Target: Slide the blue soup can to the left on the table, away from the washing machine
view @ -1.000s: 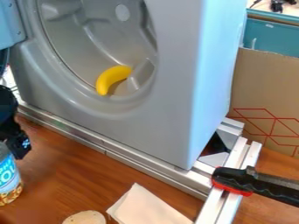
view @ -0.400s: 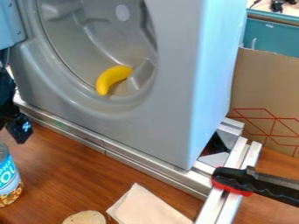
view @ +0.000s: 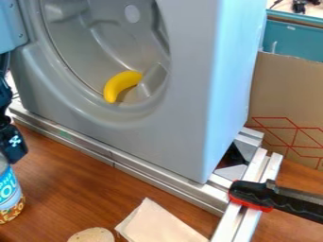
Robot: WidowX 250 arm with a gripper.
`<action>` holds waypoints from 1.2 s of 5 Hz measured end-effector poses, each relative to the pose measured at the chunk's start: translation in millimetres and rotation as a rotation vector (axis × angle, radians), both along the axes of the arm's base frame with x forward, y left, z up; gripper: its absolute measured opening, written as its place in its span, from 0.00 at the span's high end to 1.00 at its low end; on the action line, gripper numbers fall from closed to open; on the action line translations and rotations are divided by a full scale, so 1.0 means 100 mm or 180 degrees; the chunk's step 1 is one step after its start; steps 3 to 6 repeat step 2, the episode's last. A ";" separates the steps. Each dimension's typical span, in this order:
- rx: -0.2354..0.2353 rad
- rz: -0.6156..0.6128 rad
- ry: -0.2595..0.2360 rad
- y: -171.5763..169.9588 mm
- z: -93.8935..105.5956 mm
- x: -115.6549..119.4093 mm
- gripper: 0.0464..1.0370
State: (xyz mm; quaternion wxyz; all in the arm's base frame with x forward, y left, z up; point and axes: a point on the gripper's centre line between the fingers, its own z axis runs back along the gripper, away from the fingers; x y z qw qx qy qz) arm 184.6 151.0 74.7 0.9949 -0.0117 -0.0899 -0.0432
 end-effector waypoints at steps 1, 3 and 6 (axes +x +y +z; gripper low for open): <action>0.0212 -0.0033 0.0219 -0.11 0.01 -0.28 0.03; 0.0592 -0.0014 0.0205 -0.11 0.13 -0.46 0.03; 0.0592 -0.0014 0.0205 -0.11 0.13 -0.46 0.03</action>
